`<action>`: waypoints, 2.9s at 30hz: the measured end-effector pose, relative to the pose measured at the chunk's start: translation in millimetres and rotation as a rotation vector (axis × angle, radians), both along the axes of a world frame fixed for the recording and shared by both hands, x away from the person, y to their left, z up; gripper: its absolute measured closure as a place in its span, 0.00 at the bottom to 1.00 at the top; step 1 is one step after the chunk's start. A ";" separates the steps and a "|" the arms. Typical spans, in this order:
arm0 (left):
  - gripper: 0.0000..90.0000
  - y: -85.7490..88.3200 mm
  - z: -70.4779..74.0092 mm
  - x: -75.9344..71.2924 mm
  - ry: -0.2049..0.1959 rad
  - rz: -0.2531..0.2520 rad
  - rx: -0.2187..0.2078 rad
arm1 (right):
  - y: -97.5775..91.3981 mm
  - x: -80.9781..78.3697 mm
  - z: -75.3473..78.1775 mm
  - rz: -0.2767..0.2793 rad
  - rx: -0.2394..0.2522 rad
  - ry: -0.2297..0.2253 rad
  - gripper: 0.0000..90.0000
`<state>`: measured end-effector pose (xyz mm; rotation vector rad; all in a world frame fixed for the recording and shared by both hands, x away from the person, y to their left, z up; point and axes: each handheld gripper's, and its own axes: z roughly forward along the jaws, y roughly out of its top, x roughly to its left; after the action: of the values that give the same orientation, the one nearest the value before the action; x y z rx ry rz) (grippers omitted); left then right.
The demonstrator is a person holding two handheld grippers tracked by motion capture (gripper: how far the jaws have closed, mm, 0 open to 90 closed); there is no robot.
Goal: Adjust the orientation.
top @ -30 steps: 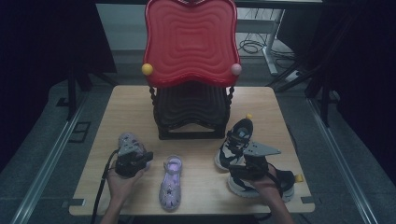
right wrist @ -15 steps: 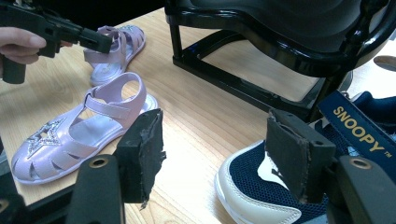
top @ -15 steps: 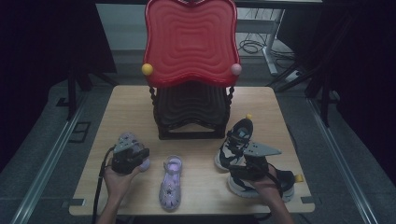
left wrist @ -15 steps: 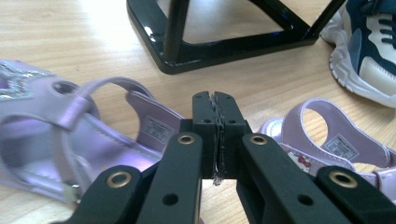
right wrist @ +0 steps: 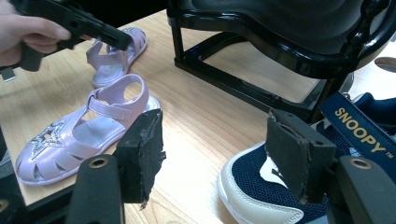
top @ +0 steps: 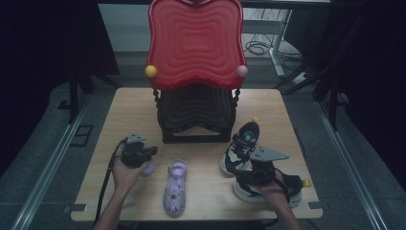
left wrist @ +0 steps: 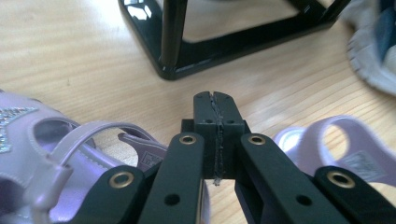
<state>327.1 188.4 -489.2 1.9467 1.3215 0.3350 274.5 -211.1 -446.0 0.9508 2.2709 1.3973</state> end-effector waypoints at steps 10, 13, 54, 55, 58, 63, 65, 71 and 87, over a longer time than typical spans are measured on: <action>1.00 3.3 -3.6 -1.5 0.038 0.001 0.033 | -0.8 -0.4 0.1 -0.003 0.001 -0.001 0.41; 1.00 4.6 -2.3 -3.3 0.042 -0.005 0.046 | -0.1 -1.4 0.7 0.000 0.000 0.000 0.41; 1.00 2.1 -1.4 -18.8 0.077 -0.050 0.129 | 0.0 -1.7 -0.9 -0.009 -0.002 0.003 0.41; 1.00 3.9 -0.9 -19.7 0.080 -0.052 0.132 | -0.4 -1.7 -0.7 -0.011 -0.002 0.002 0.41; 1.00 7.1 0.7 -20.7 0.084 -0.058 0.143 | -0.8 -1.7 -0.5 -0.012 0.000 0.002 0.41; 1.00 12.6 5.1 -21.4 0.097 -0.067 0.141 | -1.4 -1.1 -0.5 -0.019 -0.001 0.006 0.41; 1.00 10.2 3.9 -20.0 0.101 -0.077 0.151 | -1.3 -1.1 -0.6 -0.018 -0.002 0.006 0.41; 1.00 13.6 5.7 -18.5 0.114 -0.089 0.152 | -2.3 -1.0 -0.1 -0.019 0.001 0.004 0.41; 1.00 40.5 3.6 -27.1 0.149 -0.082 0.185 | -2.9 0.6 -1.5 -0.028 -0.002 0.011 0.41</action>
<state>300.0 228.9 -485.6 2.2109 1.3400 0.2851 275.1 -213.9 -447.5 0.9880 2.2579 1.3810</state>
